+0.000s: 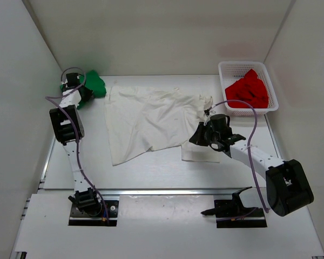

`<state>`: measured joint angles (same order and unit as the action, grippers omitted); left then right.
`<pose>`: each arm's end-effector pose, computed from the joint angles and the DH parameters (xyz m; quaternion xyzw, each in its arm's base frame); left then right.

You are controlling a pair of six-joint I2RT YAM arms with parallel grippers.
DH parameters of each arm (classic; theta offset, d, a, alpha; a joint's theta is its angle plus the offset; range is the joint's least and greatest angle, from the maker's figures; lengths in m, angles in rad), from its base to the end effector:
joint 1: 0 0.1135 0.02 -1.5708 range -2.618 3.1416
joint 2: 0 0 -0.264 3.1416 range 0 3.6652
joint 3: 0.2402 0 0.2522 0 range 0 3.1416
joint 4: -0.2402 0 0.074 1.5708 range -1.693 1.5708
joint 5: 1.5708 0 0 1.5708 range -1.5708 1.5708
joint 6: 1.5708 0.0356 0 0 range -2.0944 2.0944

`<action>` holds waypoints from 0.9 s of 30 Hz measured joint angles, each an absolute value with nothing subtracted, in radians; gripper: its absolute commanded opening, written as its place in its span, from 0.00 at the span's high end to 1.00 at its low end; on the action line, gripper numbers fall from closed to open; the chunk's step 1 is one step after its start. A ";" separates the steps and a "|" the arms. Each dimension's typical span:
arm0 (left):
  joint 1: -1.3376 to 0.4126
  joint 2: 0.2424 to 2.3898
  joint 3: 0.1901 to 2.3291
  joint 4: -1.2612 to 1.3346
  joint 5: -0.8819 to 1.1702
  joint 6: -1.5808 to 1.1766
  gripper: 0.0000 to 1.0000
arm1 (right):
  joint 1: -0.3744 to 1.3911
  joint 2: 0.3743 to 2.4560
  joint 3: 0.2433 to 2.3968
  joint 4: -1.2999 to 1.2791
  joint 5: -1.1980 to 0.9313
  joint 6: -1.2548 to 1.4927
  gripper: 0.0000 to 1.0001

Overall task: Fold and stack the t-shirts
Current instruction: Flatten out the tshirt

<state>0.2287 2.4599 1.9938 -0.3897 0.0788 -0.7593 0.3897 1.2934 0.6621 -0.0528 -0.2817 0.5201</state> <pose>0.5291 0.1203 0.1407 -0.4317 0.8307 -0.1273 0.3278 0.2411 0.1097 0.2029 -0.0018 0.8964 0.3005 0.3258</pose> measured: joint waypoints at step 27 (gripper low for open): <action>-0.104 1.278 0.740 -0.258 0.023 -0.765 0.72 | 0.476 1.026 0.514 -0.081 -0.224 0.523 1.00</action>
<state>-0.1040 1.2778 0.7403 -0.2581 0.0227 -0.7650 0.4759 1.0264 0.5140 -0.0807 -0.2245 0.5232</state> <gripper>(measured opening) 0.267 0.004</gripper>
